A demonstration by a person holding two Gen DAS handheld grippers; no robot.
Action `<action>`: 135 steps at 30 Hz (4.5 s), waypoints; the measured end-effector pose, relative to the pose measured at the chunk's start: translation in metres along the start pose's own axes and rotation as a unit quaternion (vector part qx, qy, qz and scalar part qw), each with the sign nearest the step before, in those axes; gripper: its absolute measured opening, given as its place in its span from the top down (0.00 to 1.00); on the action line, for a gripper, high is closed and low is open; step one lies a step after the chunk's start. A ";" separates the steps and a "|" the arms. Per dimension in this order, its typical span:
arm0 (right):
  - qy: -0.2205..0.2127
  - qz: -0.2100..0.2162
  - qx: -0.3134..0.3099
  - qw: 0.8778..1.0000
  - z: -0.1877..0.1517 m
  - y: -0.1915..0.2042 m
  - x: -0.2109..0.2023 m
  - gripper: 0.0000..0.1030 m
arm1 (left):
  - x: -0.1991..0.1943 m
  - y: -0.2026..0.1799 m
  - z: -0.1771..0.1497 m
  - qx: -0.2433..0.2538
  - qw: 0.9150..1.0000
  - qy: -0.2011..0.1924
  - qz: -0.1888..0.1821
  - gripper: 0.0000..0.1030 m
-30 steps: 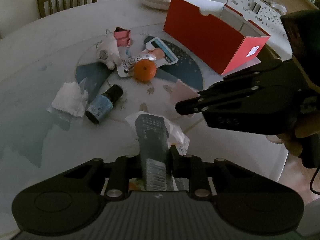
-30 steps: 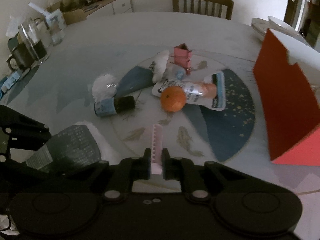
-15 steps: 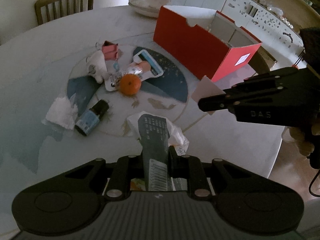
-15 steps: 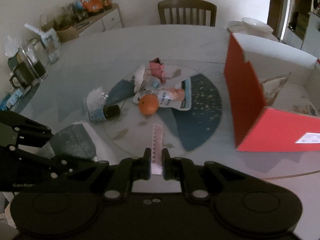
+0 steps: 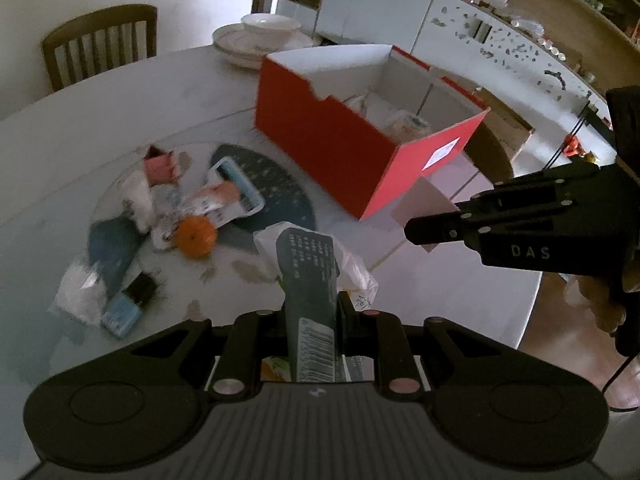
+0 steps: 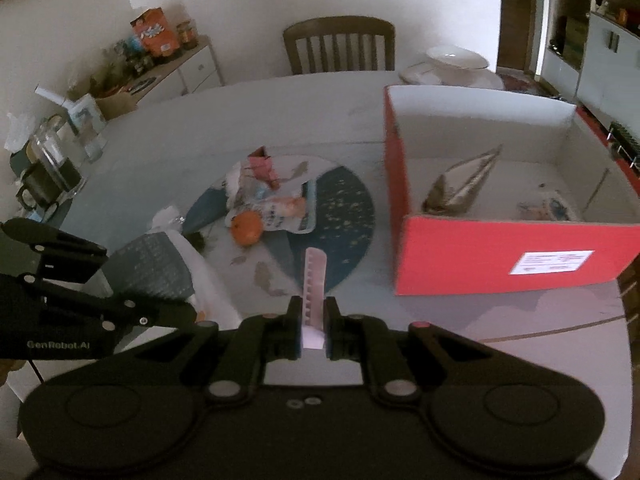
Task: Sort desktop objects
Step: 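Carry the grey packet and pink comb over the red box, then lower the pink comb into the box and open the right tool, then lower the grey packet into the box and open the left tool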
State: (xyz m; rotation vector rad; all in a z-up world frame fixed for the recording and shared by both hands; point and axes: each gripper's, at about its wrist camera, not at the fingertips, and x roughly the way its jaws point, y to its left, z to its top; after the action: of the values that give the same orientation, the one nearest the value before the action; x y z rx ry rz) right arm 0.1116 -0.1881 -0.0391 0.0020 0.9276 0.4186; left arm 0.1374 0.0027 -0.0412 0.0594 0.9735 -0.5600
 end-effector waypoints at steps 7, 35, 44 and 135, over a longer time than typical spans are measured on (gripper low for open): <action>-0.016 -0.006 0.016 1.000 0.003 -0.031 -0.022 0.91 | 0.004 -0.026 0.024 0.011 1.000 -0.012 -0.014 0.83; -0.055 -0.019 0.036 0.998 0.041 -0.156 -0.058 0.91 | 0.044 -0.106 0.129 0.049 0.997 -0.060 -0.006 0.83; -0.058 -0.012 0.030 0.998 0.063 -0.184 -0.053 0.91 | 0.059 -0.114 0.169 0.062 0.995 -0.073 0.020 0.83; -0.017 0.033 -0.037 0.999 0.086 -0.218 -0.004 0.10 | 0.112 -0.110 0.166 0.038 0.997 -0.022 0.063 0.33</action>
State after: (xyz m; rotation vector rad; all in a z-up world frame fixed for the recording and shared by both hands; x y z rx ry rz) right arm 0.2519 -0.3744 -0.0234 -0.0280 0.8807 0.5136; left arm 0.2611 -0.1883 -0.0136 0.1740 0.8981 -0.4808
